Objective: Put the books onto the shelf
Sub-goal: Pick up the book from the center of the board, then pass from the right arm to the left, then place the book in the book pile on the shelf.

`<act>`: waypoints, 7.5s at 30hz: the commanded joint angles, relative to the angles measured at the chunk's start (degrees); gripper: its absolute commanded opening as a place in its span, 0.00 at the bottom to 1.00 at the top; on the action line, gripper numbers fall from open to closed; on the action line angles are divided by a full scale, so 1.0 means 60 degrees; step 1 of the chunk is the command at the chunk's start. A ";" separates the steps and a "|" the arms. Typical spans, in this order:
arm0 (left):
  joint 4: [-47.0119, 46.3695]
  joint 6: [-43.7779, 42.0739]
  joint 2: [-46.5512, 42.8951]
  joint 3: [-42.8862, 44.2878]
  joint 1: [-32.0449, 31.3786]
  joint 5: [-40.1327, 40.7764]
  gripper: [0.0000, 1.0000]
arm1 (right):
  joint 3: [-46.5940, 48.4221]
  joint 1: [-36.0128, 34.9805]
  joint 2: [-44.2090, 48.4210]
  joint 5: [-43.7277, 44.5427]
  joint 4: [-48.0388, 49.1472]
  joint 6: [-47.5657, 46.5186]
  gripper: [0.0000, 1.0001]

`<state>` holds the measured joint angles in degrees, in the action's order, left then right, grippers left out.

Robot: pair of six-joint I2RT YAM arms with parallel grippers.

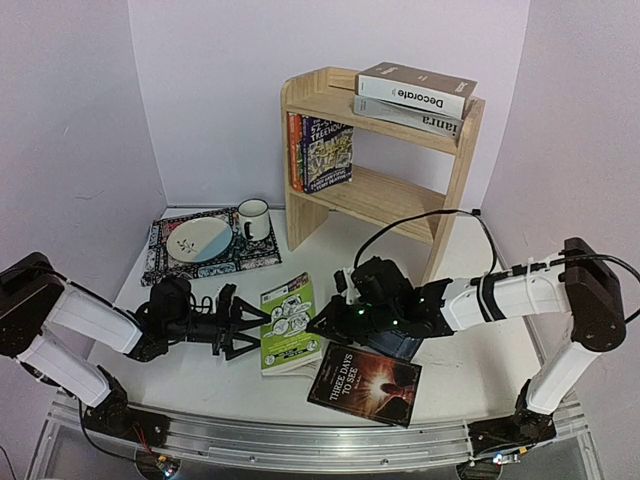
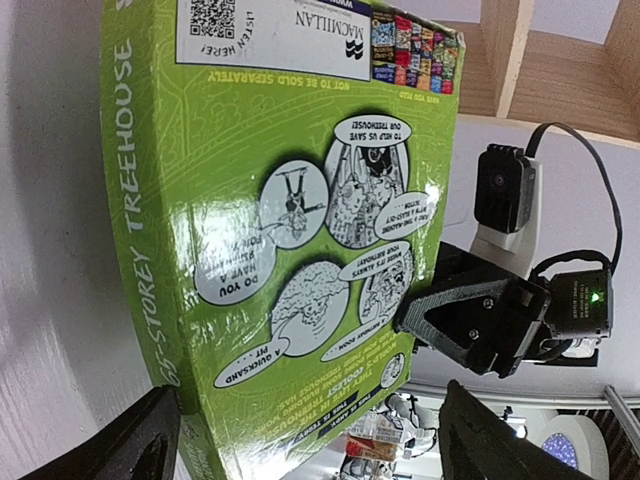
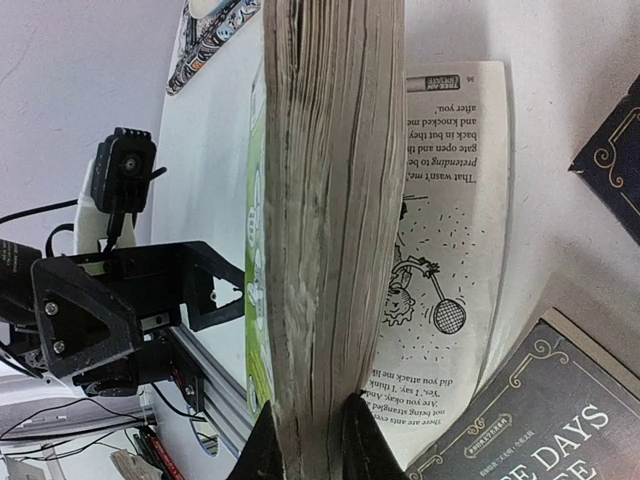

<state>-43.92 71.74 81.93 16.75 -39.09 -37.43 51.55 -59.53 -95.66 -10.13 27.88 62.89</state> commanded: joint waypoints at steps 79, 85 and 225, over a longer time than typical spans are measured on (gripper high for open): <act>0.3248 -0.2787 0.0813 0.0503 -0.0194 0.0300 0.68 | 0.1308 -0.0285 -0.3029 -0.0219 0.0217 -0.0746 0.00; 0.3286 -0.2897 -0.0102 0.0514 -0.0181 0.0350 0.74 | 0.1050 -0.0292 -0.2464 -0.0177 0.0610 -0.0691 0.00; 0.7393 -0.9764 -0.2105 0.7322 -0.2728 0.8356 0.00 | -0.1695 -0.0198 0.6442 0.2407 -0.1867 -0.8901 0.80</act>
<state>13.71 15.57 69.68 56.49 -55.46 9.88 43.90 -60.47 -60.82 -0.41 18.25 10.73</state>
